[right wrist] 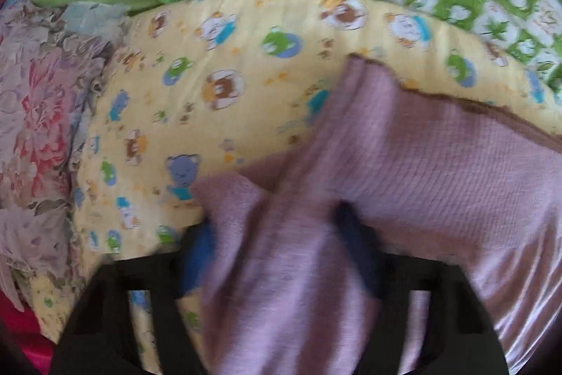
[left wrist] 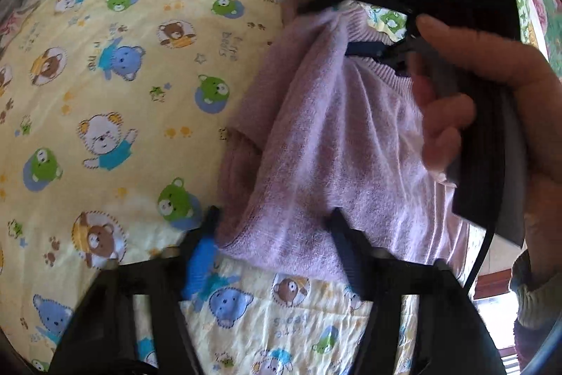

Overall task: Fold small clothes
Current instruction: 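Grasp the sweater edge with the left gripper while right gripper grasps it too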

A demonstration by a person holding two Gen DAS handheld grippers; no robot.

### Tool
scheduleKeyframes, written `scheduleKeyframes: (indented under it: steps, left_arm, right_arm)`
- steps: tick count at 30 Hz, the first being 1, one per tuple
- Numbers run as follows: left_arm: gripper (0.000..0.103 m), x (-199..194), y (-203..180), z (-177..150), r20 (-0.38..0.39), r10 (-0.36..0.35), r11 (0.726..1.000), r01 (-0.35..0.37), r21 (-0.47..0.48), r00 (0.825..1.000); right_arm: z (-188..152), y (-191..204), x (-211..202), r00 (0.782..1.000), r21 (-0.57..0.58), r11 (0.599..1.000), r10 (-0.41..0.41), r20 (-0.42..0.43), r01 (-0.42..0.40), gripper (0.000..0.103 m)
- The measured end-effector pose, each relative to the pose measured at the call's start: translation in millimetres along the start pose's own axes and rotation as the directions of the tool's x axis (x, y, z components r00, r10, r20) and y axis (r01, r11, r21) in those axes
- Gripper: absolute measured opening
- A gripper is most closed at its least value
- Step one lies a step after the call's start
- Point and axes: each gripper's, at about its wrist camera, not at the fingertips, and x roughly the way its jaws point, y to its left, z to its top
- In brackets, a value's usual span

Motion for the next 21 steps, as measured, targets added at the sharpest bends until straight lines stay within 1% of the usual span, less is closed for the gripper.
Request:
scheduleKeyframes:
  steps: [1,2,3,5,8,10,12,13,14,16,19,21]
  left_arm:
    - [0.03,3,-2,1,-0.015,-0.013,1.0,0.013,0.004,1.0]
    - [0.021,4,-5,2,-0.02,-0.018,1.0,0.018,0.012,1.0]
    - [0.017,3,-11,2,-0.012,-0.021,0.999,0.021,0.034,1.0]
    - [0.015,-5,-25,3,0.01,-0.037,0.995,0.036,0.092,0.999]
    - [0.014,-21,-53,4,0.037,-0.087,0.982,0.079,0.171,0.996]
    - [0.014,-30,-74,5,0.051,-0.123,0.97,0.109,0.217,0.991]
    - [0.014,-37,-98,3,0.055,-0.164,0.953,0.144,0.265,0.985]
    - [0.014,-39,-111,2,0.051,-0.189,0.944,0.166,0.286,0.981]
    - [0.014,-40,-126,1,0.045,-0.211,0.932,0.187,0.311,0.976]
    - [0.014,-44,-143,-3,0.028,-0.239,0.908,0.214,0.36,0.971]
    - [0.014,-32,-188,-14,-0.022,-0.276,0.858,0.256,0.446,0.961]
    - [0.014,-21,-216,-22,-0.057,-0.289,0.826,0.279,0.491,0.956]
  right_arm:
    - [1,-7,-3,1.0,0.007,1.0,0.028,0.0,-0.028,0.026]
    - [2,-15,-7,0.998,0.021,0.997,0.071,0.002,-0.071,0.02]
    - [1,-22,-11,0.994,0.033,0.994,0.105,0.007,-0.106,0.018]
    - [-3,-43,-27,0.981,0.064,0.98,0.189,0.033,-0.19,0.016]
    - [-9,-71,-54,0.961,0.088,0.958,0.265,0.081,-0.271,0.015]
    - [-11,-97,-73,0.939,0.115,0.934,0.326,0.112,-0.338,0.015]
    - [-14,-121,-91,0.899,0.139,0.892,0.409,0.157,-0.43,0.015]
    - [-16,-134,-100,0.884,0.146,0.877,0.433,0.177,-0.458,0.015]
    - [-19,-152,-112,0.872,0.15,0.866,0.447,0.199,-0.477,0.015]
    - [-22,-178,-131,0.863,0.148,0.861,0.449,0.23,-0.487,0.015]
    - [-28,-215,-153,0.857,0.135,0.863,0.443,0.263,-0.487,0.015]
    - [-35,-241,-167,0.857,0.116,0.873,0.428,0.287,-0.475,0.015]
